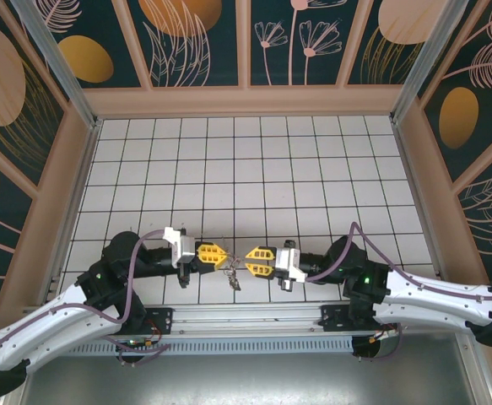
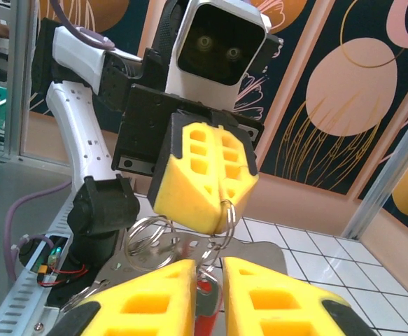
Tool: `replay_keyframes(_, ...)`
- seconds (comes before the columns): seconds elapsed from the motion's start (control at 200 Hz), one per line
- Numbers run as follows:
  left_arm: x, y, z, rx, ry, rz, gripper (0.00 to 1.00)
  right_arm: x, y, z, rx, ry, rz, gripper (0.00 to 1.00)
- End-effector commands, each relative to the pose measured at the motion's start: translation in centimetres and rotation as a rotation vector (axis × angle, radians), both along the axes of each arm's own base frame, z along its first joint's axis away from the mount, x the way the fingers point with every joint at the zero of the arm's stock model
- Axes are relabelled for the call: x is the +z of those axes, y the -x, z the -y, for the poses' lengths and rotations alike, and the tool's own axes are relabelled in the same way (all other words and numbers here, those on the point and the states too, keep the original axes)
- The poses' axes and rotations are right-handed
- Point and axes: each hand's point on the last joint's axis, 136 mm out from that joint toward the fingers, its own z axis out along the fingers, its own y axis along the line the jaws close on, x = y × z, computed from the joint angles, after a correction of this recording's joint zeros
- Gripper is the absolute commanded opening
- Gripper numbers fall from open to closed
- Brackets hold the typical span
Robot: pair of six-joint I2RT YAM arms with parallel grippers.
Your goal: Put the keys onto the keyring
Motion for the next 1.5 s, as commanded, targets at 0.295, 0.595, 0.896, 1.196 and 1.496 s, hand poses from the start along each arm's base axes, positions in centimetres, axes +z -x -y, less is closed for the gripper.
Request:
replay_keyframes(0.295,1.7,1.3,0.6,-0.104,0.058,0.05,0.0,1.6,-0.1,-0.4,0.043,-0.034,-0.027,0.15)
replay_keyframes(0.595,1.2,1.0,1.0,-0.1,0.039,0.038,0.0,1.5,0.0,-0.9,0.071,-0.028,-0.034,0.16)
replay_keyframes(0.896,1.1,1.0,1.1,-0.1,0.033,0.035,0.0,1.4,-0.4,-1.1,0.071,-0.028,-0.056,0.2)
replay_keyframes(1.196,1.0,1.0,1.1,-0.103,0.035,0.036,0.0,0.7,-1.2,-1.6,0.034,-0.001,-0.074,0.15)
replay_keyframes(1.496,0.5,0.2,1.1,-0.057,0.011,0.028,0.0,-0.1,-2.7,-2.3,-0.035,0.072,-0.078,0.0)
